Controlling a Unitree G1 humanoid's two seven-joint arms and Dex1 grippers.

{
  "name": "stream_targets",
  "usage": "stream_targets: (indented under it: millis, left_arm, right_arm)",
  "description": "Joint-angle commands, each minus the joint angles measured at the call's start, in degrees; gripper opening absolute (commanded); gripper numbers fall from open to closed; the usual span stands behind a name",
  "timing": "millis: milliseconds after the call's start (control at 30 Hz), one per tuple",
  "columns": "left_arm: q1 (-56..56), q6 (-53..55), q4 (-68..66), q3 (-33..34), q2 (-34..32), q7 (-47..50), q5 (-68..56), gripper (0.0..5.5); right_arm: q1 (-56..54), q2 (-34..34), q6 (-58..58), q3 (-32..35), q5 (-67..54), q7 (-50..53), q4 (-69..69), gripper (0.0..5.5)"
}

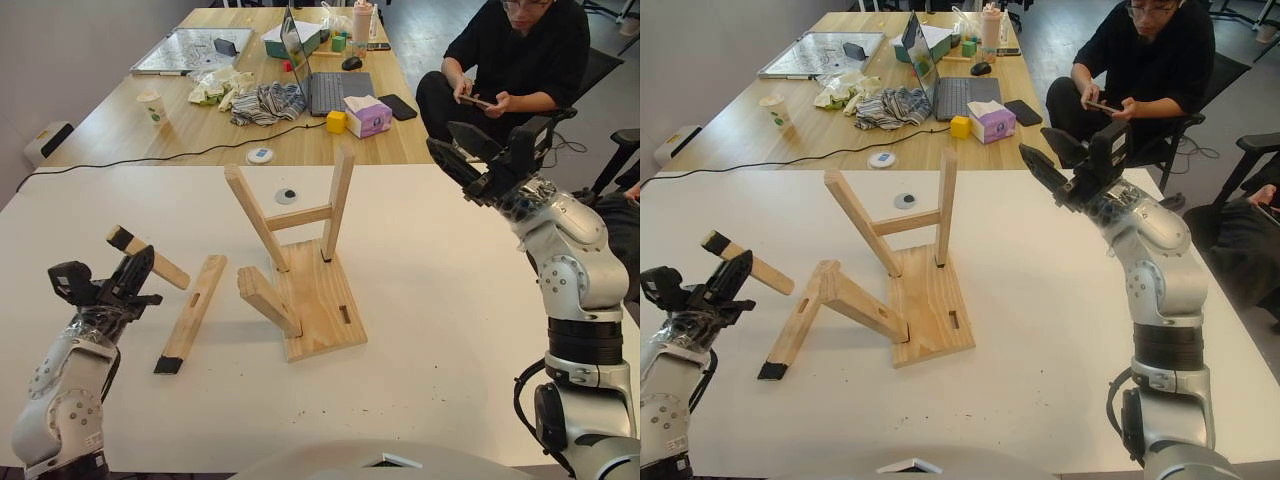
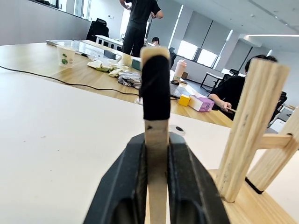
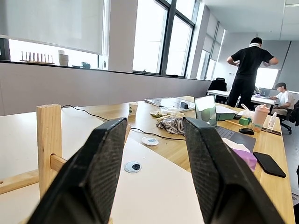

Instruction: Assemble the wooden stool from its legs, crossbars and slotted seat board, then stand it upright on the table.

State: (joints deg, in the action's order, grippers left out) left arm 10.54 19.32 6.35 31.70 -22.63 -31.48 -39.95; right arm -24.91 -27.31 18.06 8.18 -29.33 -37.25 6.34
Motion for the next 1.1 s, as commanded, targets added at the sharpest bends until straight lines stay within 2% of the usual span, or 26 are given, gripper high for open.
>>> stream_targets:
  millis: [33,267,767,1100]
  left_arm:
    - [-2.63,-6.76,-6.94,-1.74,-0.17,-4.70,3.23,0.37]
    - [-4.65,-12.62,-15.16,-2.72,0.28,-8.81,4.39,0.37]
    - [-5.08,-16.60,-19.93,-4.50,1.48,-9.80,5.79,0.37]
    - [-3.70,-17.90,-20.98,-2.75,0.18,-9.55,5.20,0.37]
  right_arm:
    - [0.00,0.99,-0.35,-1.12,0.69,-0.72,-1.15,2.18]
    - [0.74,-0.03,-0.02,-1.15,0.94,-0.99,-1.22,2.18]
    - [-1.04,-0.06,-0.28,-2.40,2.20,-2.72,-4.08,2.18]
    - [-1.01,0.44,-0.77,-2.97,2.84,-3.83,-5.32,2.18]
